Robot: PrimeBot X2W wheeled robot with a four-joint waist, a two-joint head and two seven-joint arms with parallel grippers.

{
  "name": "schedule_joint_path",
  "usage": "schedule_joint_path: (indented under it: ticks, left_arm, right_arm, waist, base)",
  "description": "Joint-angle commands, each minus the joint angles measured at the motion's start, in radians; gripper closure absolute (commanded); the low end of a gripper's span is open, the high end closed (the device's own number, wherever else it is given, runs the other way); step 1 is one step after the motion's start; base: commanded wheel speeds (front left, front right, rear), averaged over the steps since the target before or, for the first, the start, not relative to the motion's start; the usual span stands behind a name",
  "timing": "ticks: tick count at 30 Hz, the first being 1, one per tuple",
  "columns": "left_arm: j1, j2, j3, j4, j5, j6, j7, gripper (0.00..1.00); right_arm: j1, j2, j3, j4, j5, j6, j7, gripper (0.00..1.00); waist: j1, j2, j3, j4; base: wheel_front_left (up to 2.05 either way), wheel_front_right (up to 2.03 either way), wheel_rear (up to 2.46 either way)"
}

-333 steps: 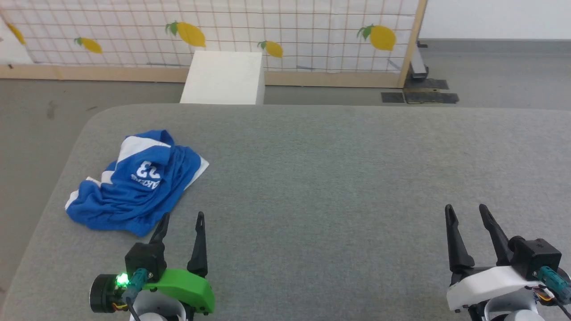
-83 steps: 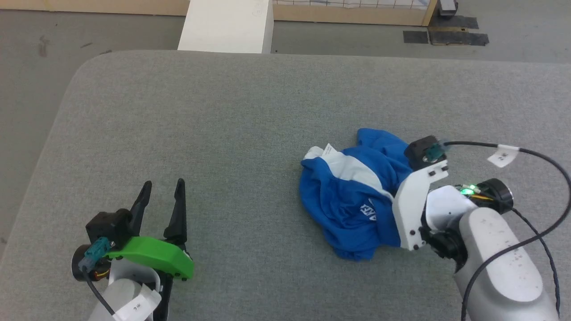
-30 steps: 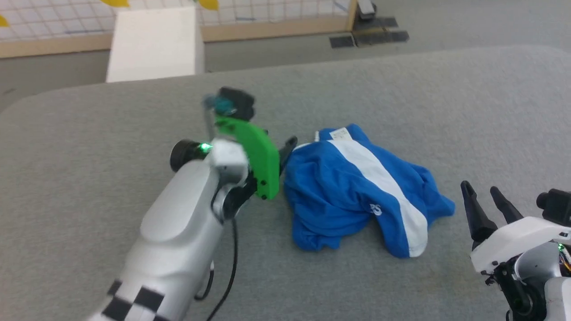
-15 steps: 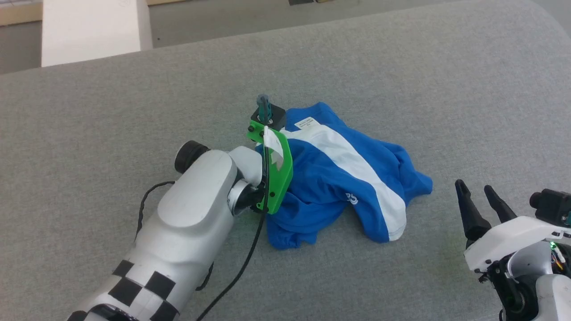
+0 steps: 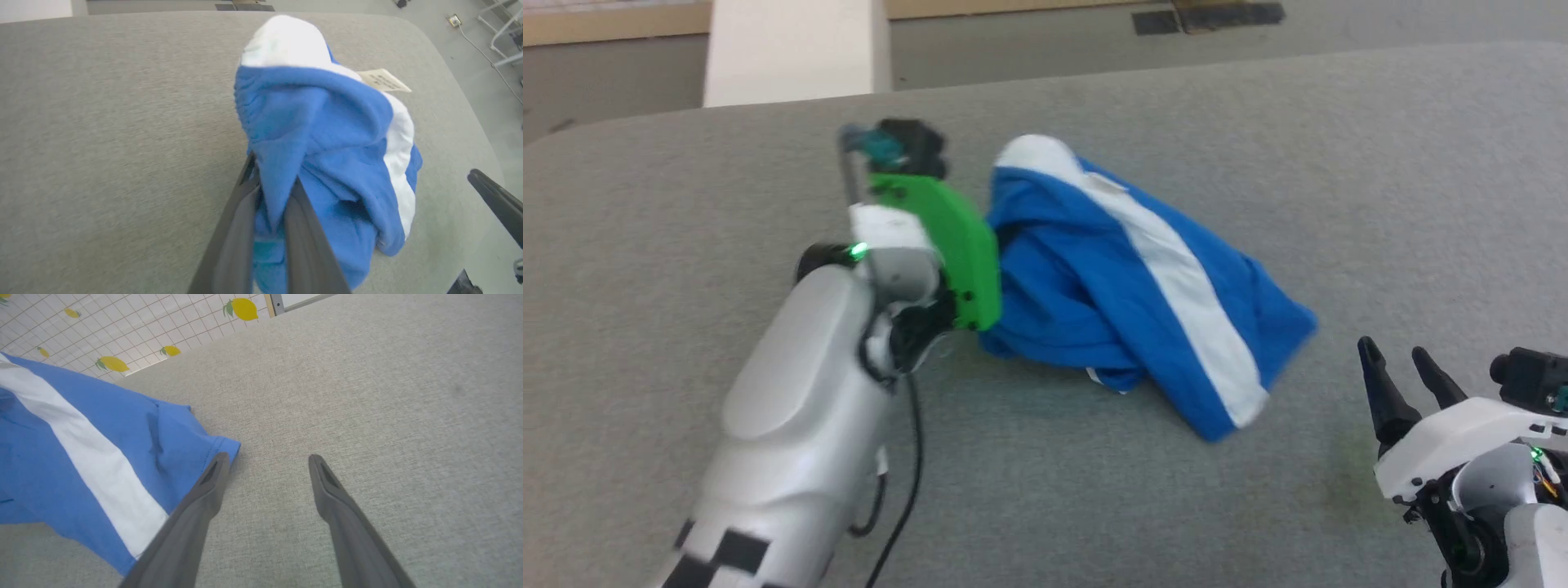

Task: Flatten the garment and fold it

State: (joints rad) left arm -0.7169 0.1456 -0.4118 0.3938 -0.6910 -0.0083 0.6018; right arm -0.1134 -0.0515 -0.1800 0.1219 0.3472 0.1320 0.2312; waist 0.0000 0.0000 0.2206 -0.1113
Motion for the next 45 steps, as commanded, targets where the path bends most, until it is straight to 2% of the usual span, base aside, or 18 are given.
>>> schedule_joint_path:
  ticks: [1, 7, 10, 14, 15, 16, 20, 26, 29, 33, 40, 45]
  left_arm:
    - [0.049, 0.03, 0.023, -0.013, -0.013, 0.024, -0.015, 1.0]
    - [0.271, 0.095, 0.135, -0.066, -0.068, 0.131, -0.051, 1.0]
    - [0.374, 0.1, 0.152, -0.074, -0.094, 0.155, -0.045, 1.0]
    - [0.463, 0.079, 0.171, -0.078, -0.13, 0.169, -0.059, 0.99]
    - [0.475, 0.073, 0.177, -0.085, -0.137, 0.165, -0.074, 0.33]
    - [0.482, 0.068, 0.185, -0.095, -0.14, 0.162, -0.094, 0.0]
    - [0.497, 0.067, 0.233, -0.159, -0.136, 0.118, -0.236, 0.0]
    - [0.556, 0.11, 0.279, -0.237, -0.038, 0.05, -0.515, 0.0]
    - [0.591, 0.124, 0.284, -0.239, 0.032, 0.031, -0.663, 0.0]
    - [0.621, 0.114, 0.281, -0.22, 0.092, 0.021, -0.806, 0.0]
    - [0.616, 0.08, 0.286, -0.222, 0.152, 0.015, -0.858, 0.0]
    - [0.593, 0.066, 0.293, -0.229, 0.185, 0.004, -0.862, 0.0]
  right_arm:
    - [-0.004, 0.001, 0.001, -0.005, -0.009, -0.001, 0.007, 0.0]
    - [0.005, 0.001, 0.014, -0.02, -0.014, -0.001, 0.033, 0.0]
    - [0.012, 0.001, 0.015, -0.028, -0.02, -0.001, 0.043, 0.0]
    - [0.021, 0.001, 0.021, -0.035, -0.021, -0.001, 0.056, 0.0]
    - [0.024, 0.001, 0.022, -0.037, -0.021, -0.001, 0.057, 0.0]
    - [0.027, 0.001, 0.023, -0.037, -0.021, -0.001, 0.059, 0.0]
    - [0.04, 0.001, 0.03, -0.038, -0.019, -0.001, 0.065, 0.0]
    - [0.059, 0.001, 0.037, -0.046, -0.017, -0.001, 0.07, 0.0]
    - [0.063, 0.001, 0.05, -0.047, -0.02, -0.001, 0.08, 0.0]
    - [0.056, 0.001, 0.078, -0.048, -0.034, -0.001, 0.103, 0.0]
    - [-0.059, 0.001, 0.206, -0.029, -0.095, -0.001, 0.208, 0.0]
    - [-0.19, 0.001, 0.311, 0.041, -0.165, -0.001, 0.317, 0.0]
  waist:
    - [0.0, 0.0, -0.06, 0.08]
    - [0.0, 0.0, -0.086, 0.141]
    - [0.0, 0.0, -0.09, 0.159]
    - [0.0, 0.0, -0.097, 0.17]
    - [0.0, 0.0, -0.1, 0.171]
    - [0.0, 0.0, -0.104, 0.172]
    - [0.0, 0.0, -0.121, 0.17]
    - [0.0, 0.0, -0.137, 0.165]
    - [0.0, 0.0, -0.137, 0.164]
    - [0.0, 0.0, -0.128, 0.171]
    - [0.0, 0.0, -0.083, 0.189]
    - [0.0, 0.0, -0.04, 0.211]
  base:
    - [0.0, 0.0, 0.0]
    - [0.0, 0.0, 0.0]
    - [0.0, 0.0, 0.0]
    - [0.0, 0.0, 0.0]
    - [0.0, 0.0, 0.0]
    - [0.0, 0.0, 0.0]
    - [0.0, 0.0, 0.0]
    - [0.0, 0.0, 0.0]
    - [0.0, 0.0, 0.0]
    - [0.0, 0.0, 0.0]
    - [0.0, 0.0, 0.0]
    - [0.0, 0.0, 0.0]
